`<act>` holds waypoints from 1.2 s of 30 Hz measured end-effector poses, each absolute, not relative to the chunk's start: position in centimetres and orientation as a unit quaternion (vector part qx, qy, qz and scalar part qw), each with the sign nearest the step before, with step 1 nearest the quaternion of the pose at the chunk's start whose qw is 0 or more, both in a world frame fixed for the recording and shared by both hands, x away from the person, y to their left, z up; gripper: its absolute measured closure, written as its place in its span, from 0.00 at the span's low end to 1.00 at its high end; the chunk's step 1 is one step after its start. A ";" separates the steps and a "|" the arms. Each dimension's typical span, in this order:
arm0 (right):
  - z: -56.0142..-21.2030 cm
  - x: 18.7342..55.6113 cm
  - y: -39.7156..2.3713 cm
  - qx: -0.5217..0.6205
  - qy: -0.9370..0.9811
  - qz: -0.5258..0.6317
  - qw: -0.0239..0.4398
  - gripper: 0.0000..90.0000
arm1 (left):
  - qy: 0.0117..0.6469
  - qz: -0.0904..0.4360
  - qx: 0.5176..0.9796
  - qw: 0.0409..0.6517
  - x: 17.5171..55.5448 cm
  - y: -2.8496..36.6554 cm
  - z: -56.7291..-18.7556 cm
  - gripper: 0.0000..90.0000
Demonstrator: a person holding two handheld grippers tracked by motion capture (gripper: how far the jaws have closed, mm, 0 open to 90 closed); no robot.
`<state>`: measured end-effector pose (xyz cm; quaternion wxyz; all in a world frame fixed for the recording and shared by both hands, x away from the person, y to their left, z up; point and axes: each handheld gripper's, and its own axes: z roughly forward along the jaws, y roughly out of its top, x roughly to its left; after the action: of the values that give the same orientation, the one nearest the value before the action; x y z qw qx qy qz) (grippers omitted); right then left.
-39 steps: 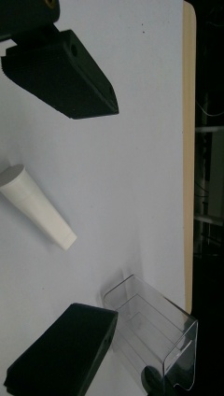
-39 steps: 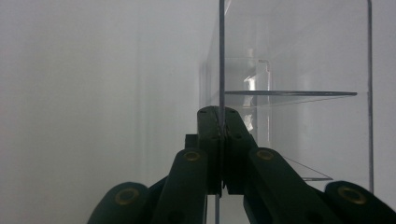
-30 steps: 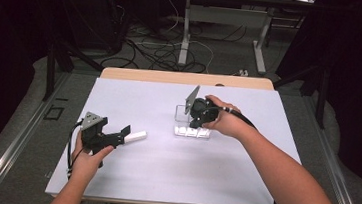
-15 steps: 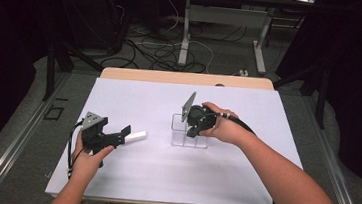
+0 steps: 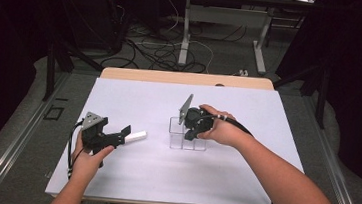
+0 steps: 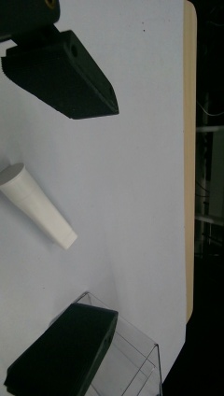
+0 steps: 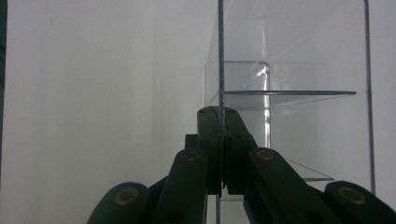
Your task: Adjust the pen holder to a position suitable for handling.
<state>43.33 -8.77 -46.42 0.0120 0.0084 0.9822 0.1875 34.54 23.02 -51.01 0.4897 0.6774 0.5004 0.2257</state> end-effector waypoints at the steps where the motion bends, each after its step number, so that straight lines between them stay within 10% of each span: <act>1: -46.4 43.3 -8.8 0.010 0.982 0.189 0.012 0.98 | 0.500 0.226 0.677 0.490 34.5 23.0 -51.0 0.04; 36: -44.0 40.5 -14.6 0.131 0.919 0.344 0.145 0.45 | 0.501 0.224 0.679 0.488 34.8 22.9 -51.2 0.04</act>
<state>40.46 -14.58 -44.05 0.1452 0.1311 0.9185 0.3435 34.75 22.87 -51.17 0.4877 0.6786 0.5013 0.2242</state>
